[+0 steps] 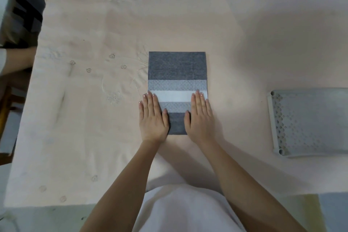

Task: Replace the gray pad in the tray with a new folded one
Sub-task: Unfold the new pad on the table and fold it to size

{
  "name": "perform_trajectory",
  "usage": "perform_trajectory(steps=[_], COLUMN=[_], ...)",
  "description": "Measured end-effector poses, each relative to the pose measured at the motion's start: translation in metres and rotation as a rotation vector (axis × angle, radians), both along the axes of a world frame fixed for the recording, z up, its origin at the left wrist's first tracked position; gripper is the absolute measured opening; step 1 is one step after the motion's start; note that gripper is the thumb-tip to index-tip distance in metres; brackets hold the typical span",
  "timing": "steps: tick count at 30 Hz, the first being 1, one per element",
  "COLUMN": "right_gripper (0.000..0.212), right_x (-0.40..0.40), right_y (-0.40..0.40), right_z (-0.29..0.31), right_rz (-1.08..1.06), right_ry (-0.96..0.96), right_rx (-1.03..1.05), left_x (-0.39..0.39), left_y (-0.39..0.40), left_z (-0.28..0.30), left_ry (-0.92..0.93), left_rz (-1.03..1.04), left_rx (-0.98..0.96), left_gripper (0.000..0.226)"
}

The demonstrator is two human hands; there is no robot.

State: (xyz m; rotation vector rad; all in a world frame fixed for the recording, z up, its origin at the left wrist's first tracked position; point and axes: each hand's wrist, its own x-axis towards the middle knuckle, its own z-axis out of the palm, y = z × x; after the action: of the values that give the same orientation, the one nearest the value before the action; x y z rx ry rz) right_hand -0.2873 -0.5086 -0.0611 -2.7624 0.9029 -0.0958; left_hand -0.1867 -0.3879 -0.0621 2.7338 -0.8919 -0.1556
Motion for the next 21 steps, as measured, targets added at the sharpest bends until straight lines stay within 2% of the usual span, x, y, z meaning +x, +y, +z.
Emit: perform_trajectory(steps=[8,11,14,17,21], right_gripper=[0.058,0.056,0.058,0.061,0.056], right_x=[-0.018,-0.013,0.012,0.022,0.01], right_y=[-0.018,-0.012,0.006,0.011,-0.002], right_z=[0.003,0.011,0.015,0.008,0.002], right_rz=[-0.011,-0.032,0.044,0.062,0.033], right_ry=[0.036,-0.018,-0.044,0.016,0.014], right_rx=[-0.023,-0.013,0.011,0.057,0.028], left_x=[0.002,0.003,-0.001,0.004,0.018], left_y=[0.001,-0.002,-0.018,-0.021,-0.005], left_z=[0.003,0.008,0.01,0.004,-0.001], left_ry=[-0.003,-0.048,-0.056,0.011,-0.002], left_rz=[0.02,-0.137,-0.284,-0.301,-0.249], left_rx=[0.007,0.009,0.02,0.055,0.026], left_gripper=[0.063,0.061,0.058,0.06,0.059])
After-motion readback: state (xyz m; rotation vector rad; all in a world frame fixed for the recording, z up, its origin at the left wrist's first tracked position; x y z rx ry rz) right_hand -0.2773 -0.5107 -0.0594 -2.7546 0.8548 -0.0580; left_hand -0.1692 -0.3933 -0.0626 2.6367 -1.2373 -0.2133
